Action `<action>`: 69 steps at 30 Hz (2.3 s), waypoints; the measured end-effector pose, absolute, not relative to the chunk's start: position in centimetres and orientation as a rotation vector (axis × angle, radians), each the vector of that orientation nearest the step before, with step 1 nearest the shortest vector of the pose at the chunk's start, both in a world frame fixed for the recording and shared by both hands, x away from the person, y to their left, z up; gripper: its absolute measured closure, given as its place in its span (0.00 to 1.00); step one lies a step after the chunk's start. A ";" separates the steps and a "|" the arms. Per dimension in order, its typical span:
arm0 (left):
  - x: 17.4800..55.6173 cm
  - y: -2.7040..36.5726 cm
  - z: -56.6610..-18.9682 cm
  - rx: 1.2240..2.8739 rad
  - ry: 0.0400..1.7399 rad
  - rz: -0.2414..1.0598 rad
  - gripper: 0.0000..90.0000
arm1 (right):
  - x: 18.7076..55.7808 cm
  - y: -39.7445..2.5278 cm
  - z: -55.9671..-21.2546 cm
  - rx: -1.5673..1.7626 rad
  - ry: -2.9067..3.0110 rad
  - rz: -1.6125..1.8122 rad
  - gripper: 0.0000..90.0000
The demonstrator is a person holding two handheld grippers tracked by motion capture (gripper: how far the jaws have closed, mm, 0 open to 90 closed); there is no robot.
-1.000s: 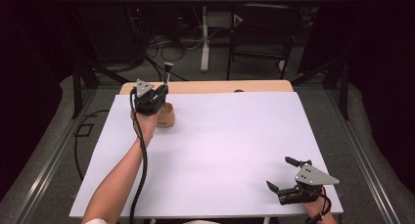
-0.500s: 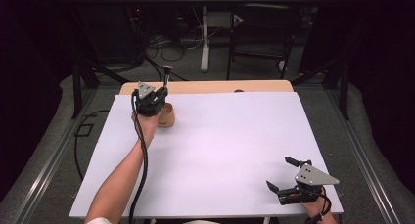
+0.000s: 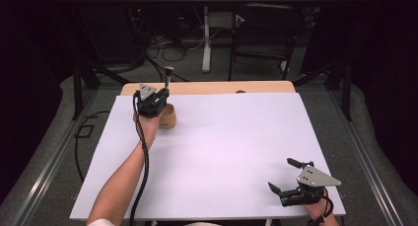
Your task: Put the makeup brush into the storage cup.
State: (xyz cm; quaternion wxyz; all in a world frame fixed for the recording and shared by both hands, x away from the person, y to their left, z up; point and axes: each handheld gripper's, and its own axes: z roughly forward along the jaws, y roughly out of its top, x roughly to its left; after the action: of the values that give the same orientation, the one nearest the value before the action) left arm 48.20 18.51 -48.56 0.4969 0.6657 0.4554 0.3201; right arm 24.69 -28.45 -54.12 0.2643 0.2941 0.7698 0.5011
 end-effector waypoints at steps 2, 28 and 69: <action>48.2 18.3 -48.8 1.625 1.096 0.784 0.88 | 24.7 -28.5 -54.1 0.794 2.081 1.355 0.00; 48.5 18.0 -51.0 1.686 1.107 0.780 0.88 | 24.7 -28.5 -54.1 0.792 2.082 1.356 0.00; 45.1 18.8 -49.8 1.802 1.006 0.739 0.18 | 24.7 -28.5 -54.1 0.800 2.081 1.359 0.00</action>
State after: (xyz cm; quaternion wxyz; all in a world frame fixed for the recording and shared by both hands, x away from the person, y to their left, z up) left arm 45.10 18.80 -49.80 0.4569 0.7312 0.4082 0.2999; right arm 24.71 -28.53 -54.13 0.2623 0.2958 0.7691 0.5021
